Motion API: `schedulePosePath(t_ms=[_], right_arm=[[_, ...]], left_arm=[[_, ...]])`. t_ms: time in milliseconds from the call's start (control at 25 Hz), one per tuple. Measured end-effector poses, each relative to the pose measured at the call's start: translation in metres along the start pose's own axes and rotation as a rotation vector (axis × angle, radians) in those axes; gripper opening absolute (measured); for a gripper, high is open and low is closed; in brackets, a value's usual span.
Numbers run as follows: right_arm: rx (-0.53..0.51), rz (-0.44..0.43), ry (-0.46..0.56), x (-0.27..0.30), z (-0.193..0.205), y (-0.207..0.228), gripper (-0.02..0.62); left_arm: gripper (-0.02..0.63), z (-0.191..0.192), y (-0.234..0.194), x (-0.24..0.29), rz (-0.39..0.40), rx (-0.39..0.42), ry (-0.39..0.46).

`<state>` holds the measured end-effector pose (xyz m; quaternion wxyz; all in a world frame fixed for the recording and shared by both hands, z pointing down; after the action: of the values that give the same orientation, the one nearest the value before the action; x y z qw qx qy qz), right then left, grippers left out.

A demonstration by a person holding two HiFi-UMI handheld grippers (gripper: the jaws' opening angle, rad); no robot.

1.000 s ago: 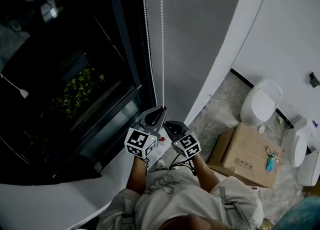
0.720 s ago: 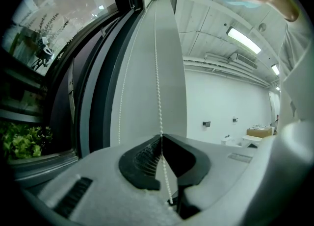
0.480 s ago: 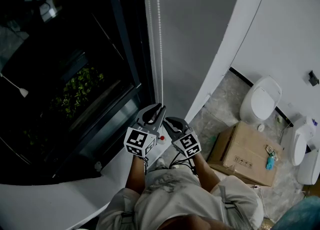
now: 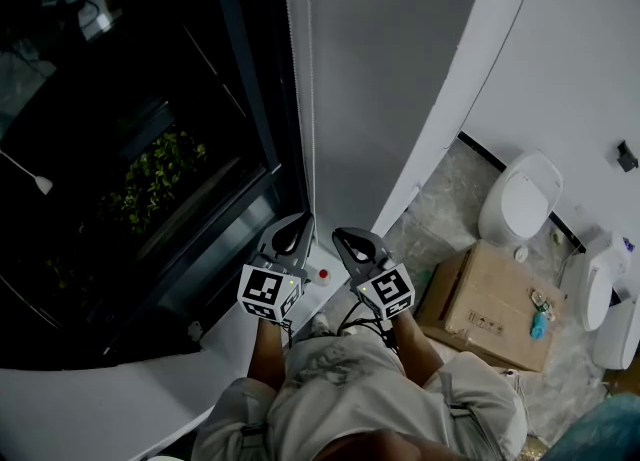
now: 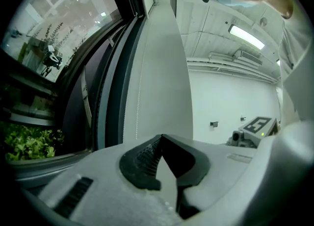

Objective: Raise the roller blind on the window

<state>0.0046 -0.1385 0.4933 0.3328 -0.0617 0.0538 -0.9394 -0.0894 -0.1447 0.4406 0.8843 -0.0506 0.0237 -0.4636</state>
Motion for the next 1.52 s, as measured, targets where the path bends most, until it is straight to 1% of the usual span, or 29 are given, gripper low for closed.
schedulePosePath(t_ms=[40, 320, 440, 640, 800, 1000, 1160, 1280, 1520], right_arm=[[-0.003, 0.003, 0.012, -0.002, -0.006, 0.001, 0.010], [-0.036, 0.003, 0.116, -0.017, -0.042, 0.003, 0.008], [-0.041, 0.003, 0.131, -0.021, -0.048, 0.002, 0.008], [-0.025, 0.003, 0.128, -0.025, -0.044, -0.001, 0.008], [0.011, 0.005, 0.091, -0.027, -0.035, -0.004, 0.008], [-0.003, 0.004, 0.088, -0.027, -0.030, -0.006, 0.006], [0.009, 0.003, 0.067, -0.027, -0.029, -0.008, 0.006], [-0.008, 0.000, 0.084, -0.027, -0.030, -0.007, 0.006], [-0.013, 0.004, 0.081, -0.027, -0.031, -0.008, 0.006]], left_arm=[[0.006, 0.001, 0.000, -0.002, -0.005, 0.004, 0.000], [0.006, 0.011, 0.000, -0.018, -0.018, -0.001, 0.005], [0.006, 0.015, 0.002, -0.023, -0.020, -0.005, 0.015], [0.006, 0.022, 0.006, -0.029, -0.024, -0.027, 0.023], [0.006, 0.025, 0.008, -0.032, -0.023, -0.037, 0.023], [0.005, 0.027, 0.009, -0.033, -0.025, -0.039, 0.025], [0.006, 0.027, 0.010, -0.033, -0.026, -0.038, 0.023], [0.006, 0.028, 0.010, -0.033, -0.027, -0.038, 0.021], [0.006, 0.028, 0.009, -0.036, -0.031, -0.036, 0.020]])
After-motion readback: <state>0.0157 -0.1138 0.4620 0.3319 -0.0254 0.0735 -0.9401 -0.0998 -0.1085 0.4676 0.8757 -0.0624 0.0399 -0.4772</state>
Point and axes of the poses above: the fingertips, and each gripper's own axes: x forward along the fingers, y to its right, z out of its underside, the point moved 4 cm from there along -x, backward along the fingers, and after that the axes turned 5 degrees about -x, right-handed, at the moved point
